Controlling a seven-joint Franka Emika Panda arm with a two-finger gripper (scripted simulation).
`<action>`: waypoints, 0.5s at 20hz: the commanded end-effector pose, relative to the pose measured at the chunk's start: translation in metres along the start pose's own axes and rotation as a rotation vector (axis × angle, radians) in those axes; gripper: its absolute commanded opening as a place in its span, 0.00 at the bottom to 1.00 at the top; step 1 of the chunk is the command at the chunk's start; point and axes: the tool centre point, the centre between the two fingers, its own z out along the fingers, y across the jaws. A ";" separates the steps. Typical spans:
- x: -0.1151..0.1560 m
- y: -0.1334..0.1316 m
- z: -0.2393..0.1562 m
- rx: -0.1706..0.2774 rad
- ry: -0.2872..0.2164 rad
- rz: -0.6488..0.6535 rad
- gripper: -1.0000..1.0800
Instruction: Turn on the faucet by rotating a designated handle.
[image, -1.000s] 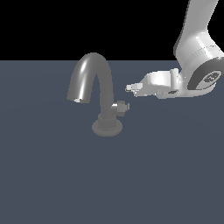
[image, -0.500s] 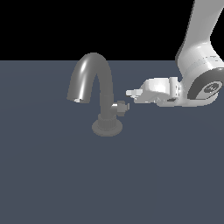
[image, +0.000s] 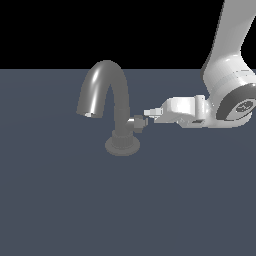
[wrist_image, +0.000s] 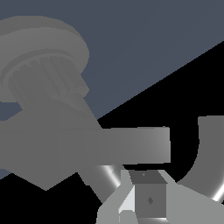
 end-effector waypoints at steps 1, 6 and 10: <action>0.012 0.004 0.000 0.000 0.000 0.000 0.00; 0.032 0.009 0.000 0.000 0.000 0.000 0.00; 0.030 0.001 0.000 0.001 0.002 -0.025 0.00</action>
